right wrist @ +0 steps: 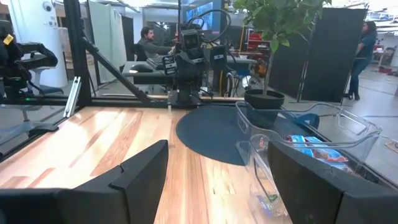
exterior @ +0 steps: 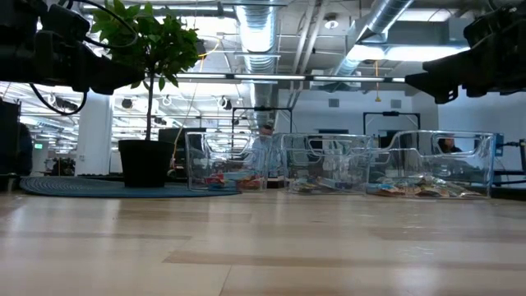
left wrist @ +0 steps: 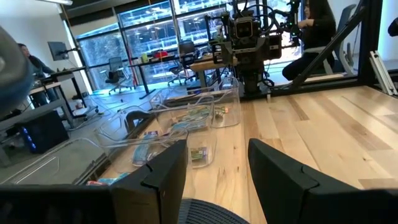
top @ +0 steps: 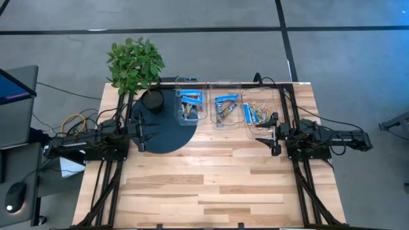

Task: Pick and place Granola Bars by type
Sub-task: Return to Home Position

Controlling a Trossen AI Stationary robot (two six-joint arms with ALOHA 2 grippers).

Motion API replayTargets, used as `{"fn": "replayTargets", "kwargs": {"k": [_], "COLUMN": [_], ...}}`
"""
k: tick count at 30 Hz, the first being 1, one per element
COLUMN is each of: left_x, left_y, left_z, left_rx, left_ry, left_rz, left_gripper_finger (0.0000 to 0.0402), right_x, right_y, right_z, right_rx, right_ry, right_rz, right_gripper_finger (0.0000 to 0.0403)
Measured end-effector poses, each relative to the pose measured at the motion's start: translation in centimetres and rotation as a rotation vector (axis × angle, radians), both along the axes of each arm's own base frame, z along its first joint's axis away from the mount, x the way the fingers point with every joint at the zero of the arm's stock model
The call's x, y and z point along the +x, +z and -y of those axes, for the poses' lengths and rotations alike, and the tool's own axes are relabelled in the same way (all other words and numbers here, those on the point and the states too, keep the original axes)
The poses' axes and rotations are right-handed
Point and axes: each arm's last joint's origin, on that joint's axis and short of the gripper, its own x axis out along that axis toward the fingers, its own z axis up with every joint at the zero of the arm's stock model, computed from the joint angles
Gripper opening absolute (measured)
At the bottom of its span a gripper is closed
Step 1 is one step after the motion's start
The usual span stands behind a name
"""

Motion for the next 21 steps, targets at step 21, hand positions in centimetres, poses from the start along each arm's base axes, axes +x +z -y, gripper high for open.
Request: {"fn": "replayTargets", "kwargs": {"k": [21], "left_x": [0.0], "left_y": [-0.01], "left_z": [0.0], "left_rx": [-0.001], "left_ry": [-0.001], "left_rz": [-0.001], "left_gripper_finger": [0.0167], "right_x": [0.0], "right_y": [-0.02], "right_z": [0.0], "right_rx": [0.0], "right_ry": [0.0], "right_rz": [-0.001], "right_gripper_finger": [0.027]}}
